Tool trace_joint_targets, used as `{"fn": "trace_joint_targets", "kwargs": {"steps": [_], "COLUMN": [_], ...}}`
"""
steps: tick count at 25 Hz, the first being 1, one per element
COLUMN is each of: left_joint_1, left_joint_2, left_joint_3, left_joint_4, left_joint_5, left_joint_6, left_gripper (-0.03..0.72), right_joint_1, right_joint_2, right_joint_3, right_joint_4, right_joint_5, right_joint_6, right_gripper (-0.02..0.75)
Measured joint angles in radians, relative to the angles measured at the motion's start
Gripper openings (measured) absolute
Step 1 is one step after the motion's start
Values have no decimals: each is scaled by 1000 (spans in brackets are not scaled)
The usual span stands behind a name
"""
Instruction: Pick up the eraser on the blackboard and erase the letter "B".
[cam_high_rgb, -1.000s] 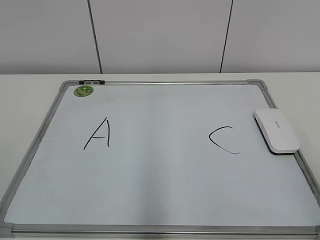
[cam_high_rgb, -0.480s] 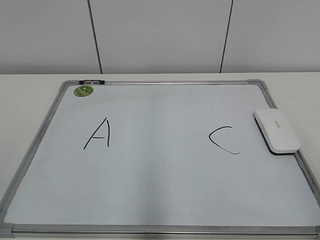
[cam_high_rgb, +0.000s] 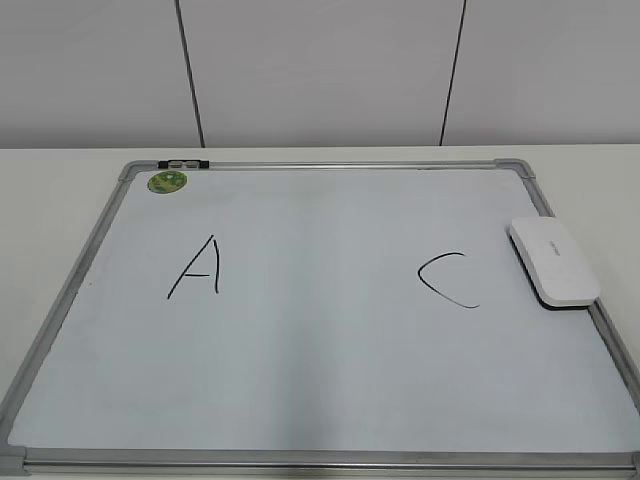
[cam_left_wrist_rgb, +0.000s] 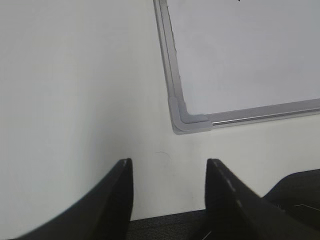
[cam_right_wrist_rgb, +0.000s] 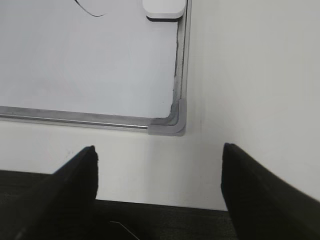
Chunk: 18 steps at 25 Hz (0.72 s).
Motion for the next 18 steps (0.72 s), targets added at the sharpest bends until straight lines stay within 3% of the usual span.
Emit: {"fn": "trace_joint_targets", "kwargs": {"steps": [18], "left_joint_1": [104], "left_joint_2": [-307], "left_joint_3": [0], "left_joint_4": [0], "left_joint_5": [8], "left_joint_6": [0], "left_gripper": [307], "right_joint_1": [-25], "right_joint_2": [-277], "right_joint_3": [0], "right_joint_4": [-4], "right_joint_5": [4], "right_joint_6": [2], "right_gripper": [587]}}
